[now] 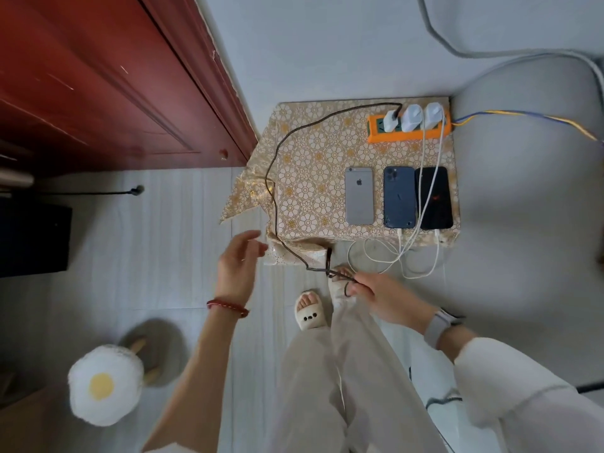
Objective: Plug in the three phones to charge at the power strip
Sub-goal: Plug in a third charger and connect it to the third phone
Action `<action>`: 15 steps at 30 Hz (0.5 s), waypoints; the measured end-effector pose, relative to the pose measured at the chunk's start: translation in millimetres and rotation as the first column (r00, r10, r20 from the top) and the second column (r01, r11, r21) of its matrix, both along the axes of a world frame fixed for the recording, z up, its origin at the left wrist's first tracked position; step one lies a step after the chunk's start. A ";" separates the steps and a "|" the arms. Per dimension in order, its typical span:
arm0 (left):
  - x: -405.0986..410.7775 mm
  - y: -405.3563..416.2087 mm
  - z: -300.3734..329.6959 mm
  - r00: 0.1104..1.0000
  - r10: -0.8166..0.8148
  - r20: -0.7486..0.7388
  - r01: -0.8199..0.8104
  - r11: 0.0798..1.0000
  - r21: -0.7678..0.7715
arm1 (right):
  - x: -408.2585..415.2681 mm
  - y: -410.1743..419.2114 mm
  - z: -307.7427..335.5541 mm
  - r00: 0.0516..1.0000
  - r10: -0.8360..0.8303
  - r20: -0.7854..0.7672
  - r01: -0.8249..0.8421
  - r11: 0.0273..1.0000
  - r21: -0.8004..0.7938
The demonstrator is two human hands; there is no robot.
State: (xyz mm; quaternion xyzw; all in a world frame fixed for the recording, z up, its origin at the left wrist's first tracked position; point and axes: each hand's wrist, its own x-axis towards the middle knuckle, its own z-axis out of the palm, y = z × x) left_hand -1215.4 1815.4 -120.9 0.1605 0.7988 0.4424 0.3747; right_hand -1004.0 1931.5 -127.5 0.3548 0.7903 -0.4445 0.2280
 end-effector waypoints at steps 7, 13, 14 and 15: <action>36.7 -1.7 -21.7 0.774 -0.515 -0.369 0.513 0.851 -0.111 | -33.7 0.5 18.8 0.960 -0.013 -0.281 0.018 1.000 0.017; -13.7 -26.9 -12.6 0.869 0.109 -0.483 -0.198 0.970 -0.137 | -4.9 17.9 8.4 0.983 -0.067 -0.169 0.068 0.998 -0.005; -23.3 -31.2 -10.6 0.853 0.212 -0.477 -0.319 0.935 -0.154 | 1.1 20.6 5.5 0.985 -0.093 -0.148 0.096 0.995 0.014; -30.6 -35.1 -8.8 0.831 0.253 -0.495 -0.389 0.900 -0.194 | 6.4 22.7 1.9 0.984 -0.114 -0.137 0.120 0.992 0.038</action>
